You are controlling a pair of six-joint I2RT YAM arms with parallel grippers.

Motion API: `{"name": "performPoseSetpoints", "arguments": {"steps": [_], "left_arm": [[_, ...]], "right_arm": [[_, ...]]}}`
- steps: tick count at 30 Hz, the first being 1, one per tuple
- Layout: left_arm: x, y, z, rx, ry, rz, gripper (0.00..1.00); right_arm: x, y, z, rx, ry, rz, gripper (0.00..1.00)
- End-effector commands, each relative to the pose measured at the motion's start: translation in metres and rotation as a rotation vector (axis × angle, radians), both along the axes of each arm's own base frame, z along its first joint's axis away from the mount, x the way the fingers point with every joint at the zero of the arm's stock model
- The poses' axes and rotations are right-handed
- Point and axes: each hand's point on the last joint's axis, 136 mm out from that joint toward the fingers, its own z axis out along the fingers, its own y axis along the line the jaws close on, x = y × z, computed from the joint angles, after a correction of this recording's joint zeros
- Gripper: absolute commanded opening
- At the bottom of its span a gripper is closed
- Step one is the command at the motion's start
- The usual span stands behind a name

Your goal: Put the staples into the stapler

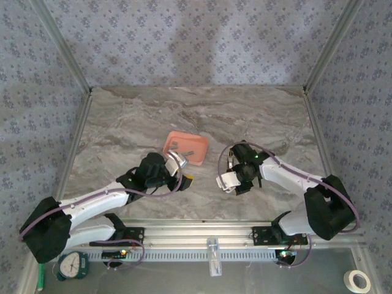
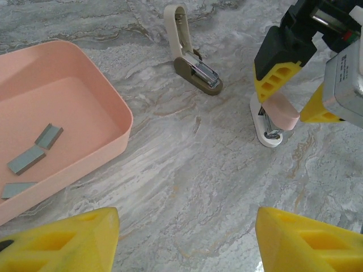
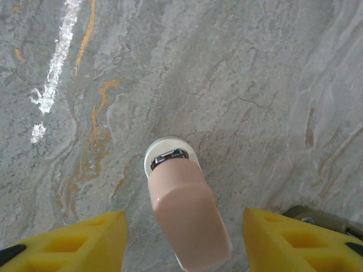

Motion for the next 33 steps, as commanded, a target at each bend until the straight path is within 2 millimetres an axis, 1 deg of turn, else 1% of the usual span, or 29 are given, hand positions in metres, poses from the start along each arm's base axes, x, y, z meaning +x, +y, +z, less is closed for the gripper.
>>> {"name": "performPoseSetpoints", "arguments": {"steps": [1,7,13,17,20,22,25,30,33], "left_arm": [[-0.004,-0.004,0.000,-0.024,0.003,-0.021,0.64],[-0.005,-0.002,-0.002,-0.017,0.002,-0.023,0.64],[-0.006,0.000,-0.003,-0.011,0.001,-0.021,0.64],[-0.007,0.000,-0.002,-0.014,-0.009,-0.027,0.64],[-0.012,-0.002,0.000,-0.022,-0.035,-0.071,0.64],[-0.020,-0.006,0.003,-0.043,-0.068,-0.137,0.64],[-0.033,-0.014,0.011,-0.084,-0.123,-0.244,0.64],[-0.045,-0.029,0.025,-0.148,-0.231,-0.363,0.65],[-0.049,-0.039,0.030,-0.165,-0.288,-0.417,0.66]], "right_arm": [[-0.007,0.006,-0.002,0.011,0.030,0.069,0.55],[-0.009,0.008,-0.006,0.000,0.058,0.078,0.48],[-0.007,0.009,-0.008,-0.006,0.065,0.079,0.35],[-0.006,0.012,-0.002,0.008,0.056,0.087,0.27],[-0.007,0.016,0.011,0.050,0.045,0.088,0.23],[-0.006,0.020,0.022,0.082,0.026,0.074,0.21],[-0.010,0.030,0.041,0.168,0.015,0.048,0.19],[-0.022,0.061,0.080,0.371,0.018,0.020,0.18],[-0.030,0.077,0.094,0.444,0.027,0.032,0.18]]}}
